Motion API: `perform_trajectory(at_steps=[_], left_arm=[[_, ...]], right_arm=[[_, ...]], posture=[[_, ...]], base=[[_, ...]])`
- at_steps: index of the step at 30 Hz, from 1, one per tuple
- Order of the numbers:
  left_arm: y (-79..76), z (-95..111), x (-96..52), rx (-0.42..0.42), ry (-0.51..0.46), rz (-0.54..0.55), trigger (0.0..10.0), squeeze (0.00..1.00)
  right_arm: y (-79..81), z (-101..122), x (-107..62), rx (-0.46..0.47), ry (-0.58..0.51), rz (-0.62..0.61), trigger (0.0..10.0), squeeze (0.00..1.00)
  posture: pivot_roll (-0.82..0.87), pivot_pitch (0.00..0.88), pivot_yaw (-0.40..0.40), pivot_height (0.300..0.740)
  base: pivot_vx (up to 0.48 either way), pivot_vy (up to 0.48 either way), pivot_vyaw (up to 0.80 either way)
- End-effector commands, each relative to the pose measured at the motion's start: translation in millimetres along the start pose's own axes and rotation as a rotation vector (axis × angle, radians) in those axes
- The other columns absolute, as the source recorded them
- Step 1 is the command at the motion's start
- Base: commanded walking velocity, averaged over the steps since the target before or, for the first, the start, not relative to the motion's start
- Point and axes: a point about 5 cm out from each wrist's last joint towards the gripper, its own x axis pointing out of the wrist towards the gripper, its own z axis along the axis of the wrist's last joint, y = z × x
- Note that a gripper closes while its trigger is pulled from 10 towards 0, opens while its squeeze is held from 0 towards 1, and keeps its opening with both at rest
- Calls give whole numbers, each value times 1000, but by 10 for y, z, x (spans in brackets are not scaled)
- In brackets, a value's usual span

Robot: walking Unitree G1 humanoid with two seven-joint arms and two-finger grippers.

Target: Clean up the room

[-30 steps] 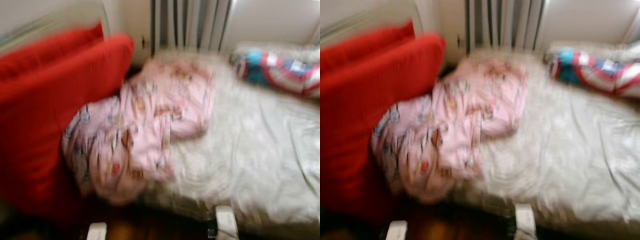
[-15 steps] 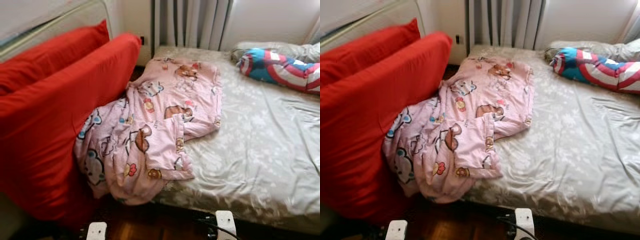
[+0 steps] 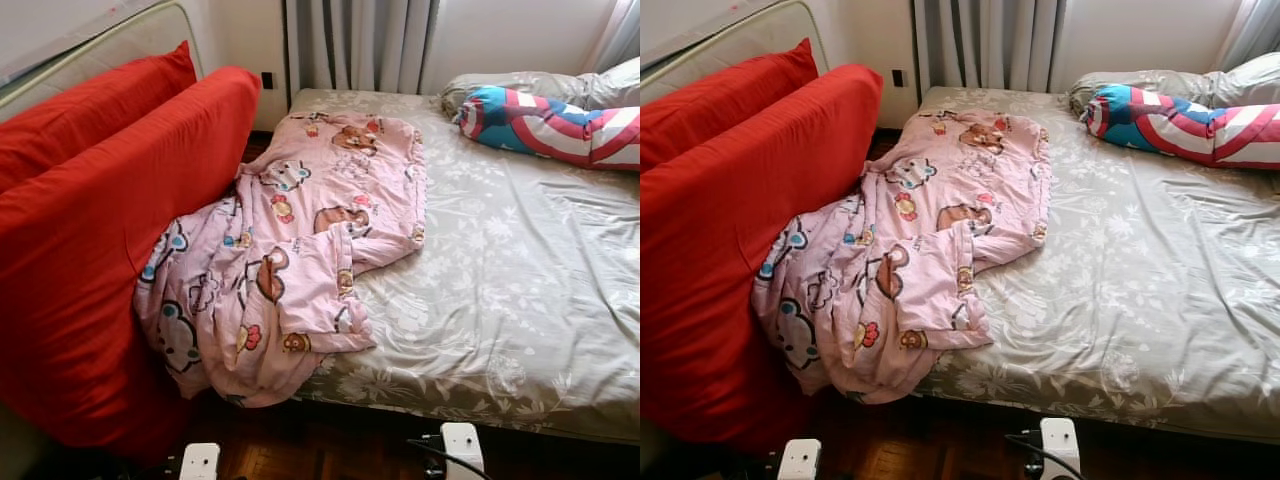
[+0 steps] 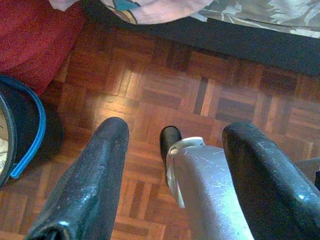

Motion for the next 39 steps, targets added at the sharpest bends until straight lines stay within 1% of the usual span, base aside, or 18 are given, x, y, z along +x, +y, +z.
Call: perform_trajectory(at_steps=[1, 23, 25, 31, 39], left_arm=[[21, -46, -14, -1, 23, 3, 10000, 0], [20, -40, -10, -4, 25, 1, 10000, 0], [20, -41, -11, -4, 25, 1, 10000, 0], [20, -41, -11, -4, 25, 0, 10000, 0], [22, -38, -10, -3, 25, 0, 10000, 0]], right_arm=[[23, -63, -11, -8, 20, 13, 10000, 0], [47, -71, -12, -30, 21, 24, 10000, 0], [45, -75, -12, -16, 22, 19, 10000, 0], [52, -66, -10, -19, 19, 21, 10000, 0], [76, 19, 6, -22, -9, 26, 10000, 0]], posture=[[122, 63, 15, 740], [125, 57, 11, 740], [125, 57, 11, 740], [125, 57, 11, 740], [123, 60, 13, 740]], base=[[0, 0, 0], [0, 0, 800], [0, 0, 0], [0, 0, 0], [0, 0, 0]])
